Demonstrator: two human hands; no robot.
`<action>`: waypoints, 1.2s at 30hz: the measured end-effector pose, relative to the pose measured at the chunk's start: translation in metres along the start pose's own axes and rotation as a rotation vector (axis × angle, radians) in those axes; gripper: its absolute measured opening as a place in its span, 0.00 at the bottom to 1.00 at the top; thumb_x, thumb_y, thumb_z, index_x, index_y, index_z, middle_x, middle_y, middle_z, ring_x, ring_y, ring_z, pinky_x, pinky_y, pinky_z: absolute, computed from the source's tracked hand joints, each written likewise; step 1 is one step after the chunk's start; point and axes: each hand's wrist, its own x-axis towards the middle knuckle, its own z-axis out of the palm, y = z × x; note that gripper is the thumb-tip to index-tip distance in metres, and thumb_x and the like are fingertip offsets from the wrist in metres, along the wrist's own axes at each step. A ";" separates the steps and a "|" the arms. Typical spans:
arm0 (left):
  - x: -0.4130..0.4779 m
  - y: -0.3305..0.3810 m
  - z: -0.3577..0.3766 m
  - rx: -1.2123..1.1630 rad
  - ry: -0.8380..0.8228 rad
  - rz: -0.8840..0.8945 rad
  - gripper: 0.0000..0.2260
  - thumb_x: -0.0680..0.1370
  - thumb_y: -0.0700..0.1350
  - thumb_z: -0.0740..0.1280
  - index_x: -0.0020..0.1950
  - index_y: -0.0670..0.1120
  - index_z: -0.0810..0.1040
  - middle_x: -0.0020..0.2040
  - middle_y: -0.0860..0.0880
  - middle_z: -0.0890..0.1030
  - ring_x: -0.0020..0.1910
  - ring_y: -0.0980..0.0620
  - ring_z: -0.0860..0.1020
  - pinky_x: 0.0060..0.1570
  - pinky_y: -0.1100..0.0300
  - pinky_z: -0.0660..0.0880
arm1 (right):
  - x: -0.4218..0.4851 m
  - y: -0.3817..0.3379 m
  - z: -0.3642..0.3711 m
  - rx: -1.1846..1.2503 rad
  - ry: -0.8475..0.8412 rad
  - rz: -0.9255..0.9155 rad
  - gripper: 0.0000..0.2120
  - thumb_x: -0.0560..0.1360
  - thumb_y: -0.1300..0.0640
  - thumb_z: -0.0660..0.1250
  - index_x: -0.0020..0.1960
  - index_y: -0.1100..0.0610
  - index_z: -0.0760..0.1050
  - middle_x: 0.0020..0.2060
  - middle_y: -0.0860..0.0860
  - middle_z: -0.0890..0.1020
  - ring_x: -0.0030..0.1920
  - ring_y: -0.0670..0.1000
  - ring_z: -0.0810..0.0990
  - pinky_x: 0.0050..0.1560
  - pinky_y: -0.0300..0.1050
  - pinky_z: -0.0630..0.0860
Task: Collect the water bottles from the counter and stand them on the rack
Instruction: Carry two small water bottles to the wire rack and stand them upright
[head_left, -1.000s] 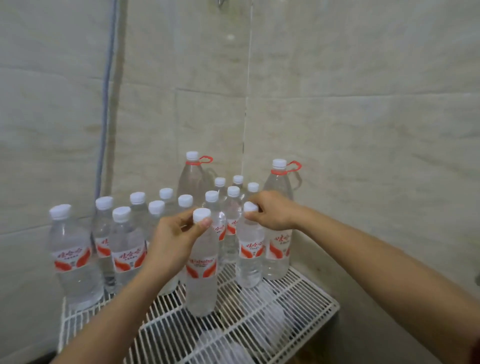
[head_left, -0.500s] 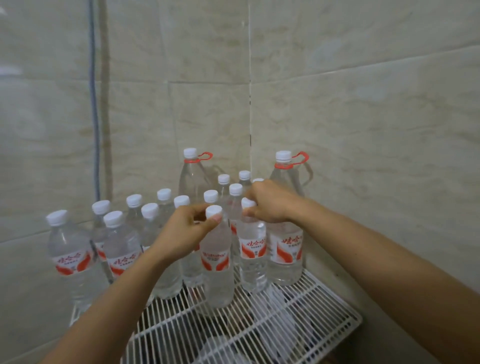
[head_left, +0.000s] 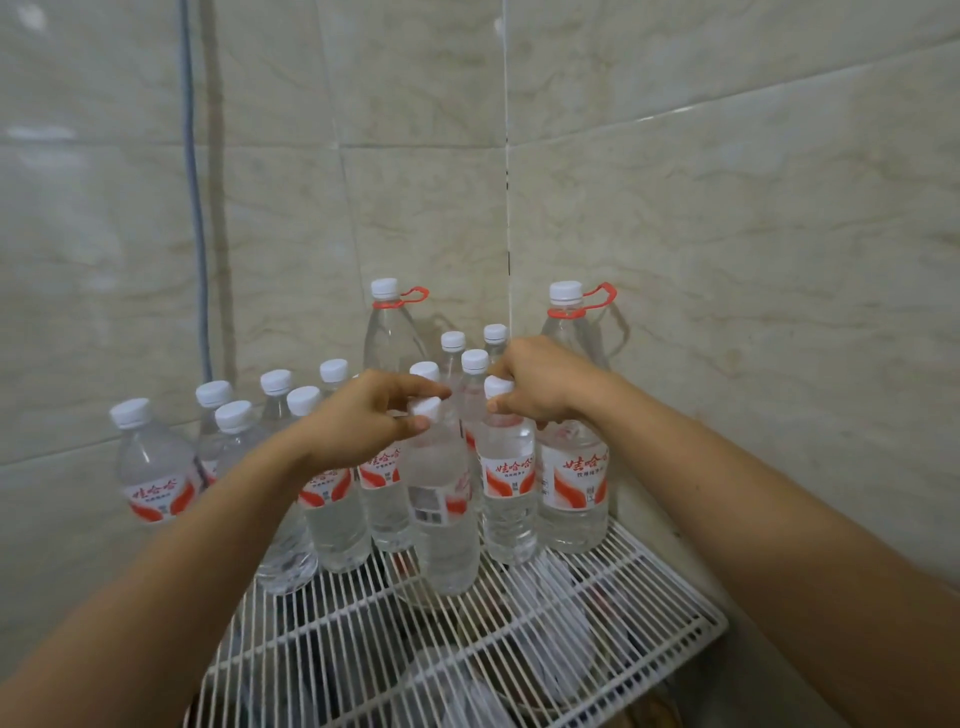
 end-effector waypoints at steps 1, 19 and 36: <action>-0.001 0.002 -0.001 0.017 -0.035 0.005 0.18 0.78 0.37 0.65 0.65 0.53 0.76 0.60 0.56 0.78 0.60 0.59 0.76 0.61 0.59 0.72 | 0.000 0.000 0.000 -0.005 0.001 0.002 0.11 0.76 0.52 0.68 0.39 0.59 0.75 0.37 0.59 0.84 0.35 0.55 0.84 0.36 0.46 0.78; 0.004 0.014 0.043 0.175 0.396 0.023 0.17 0.76 0.42 0.69 0.65 0.49 0.76 0.59 0.46 0.78 0.50 0.49 0.76 0.48 0.58 0.70 | 0.004 0.004 0.001 0.182 -0.031 -0.031 0.05 0.76 0.59 0.67 0.47 0.62 0.78 0.39 0.60 0.83 0.37 0.55 0.85 0.37 0.46 0.83; 0.014 0.001 0.044 -0.085 0.373 -0.018 0.08 0.75 0.41 0.69 0.53 0.46 0.76 0.54 0.57 0.76 0.51 0.55 0.76 0.39 0.71 0.69 | 0.002 0.009 0.006 0.152 -0.035 -0.069 0.06 0.79 0.58 0.63 0.46 0.60 0.75 0.41 0.60 0.82 0.37 0.55 0.85 0.40 0.49 0.83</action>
